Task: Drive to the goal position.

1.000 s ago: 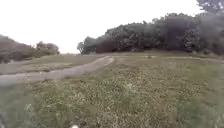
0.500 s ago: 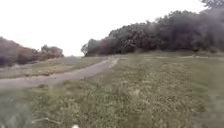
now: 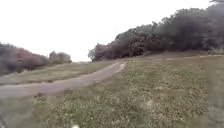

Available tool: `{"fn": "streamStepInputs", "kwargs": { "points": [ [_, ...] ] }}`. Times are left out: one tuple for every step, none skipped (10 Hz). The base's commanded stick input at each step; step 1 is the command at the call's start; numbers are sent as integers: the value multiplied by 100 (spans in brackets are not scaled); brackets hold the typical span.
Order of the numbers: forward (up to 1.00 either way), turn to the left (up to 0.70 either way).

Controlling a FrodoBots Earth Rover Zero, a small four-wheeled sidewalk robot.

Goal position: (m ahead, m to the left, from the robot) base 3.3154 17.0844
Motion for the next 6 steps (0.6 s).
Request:
{"fn": "streamStepInputs", "kwargs": {
  "points": [
    [85, 1],
    [85, 1],
    [85, 1],
    [85, 1],
    [85, 1],
    [85, 1]
  ]
}}
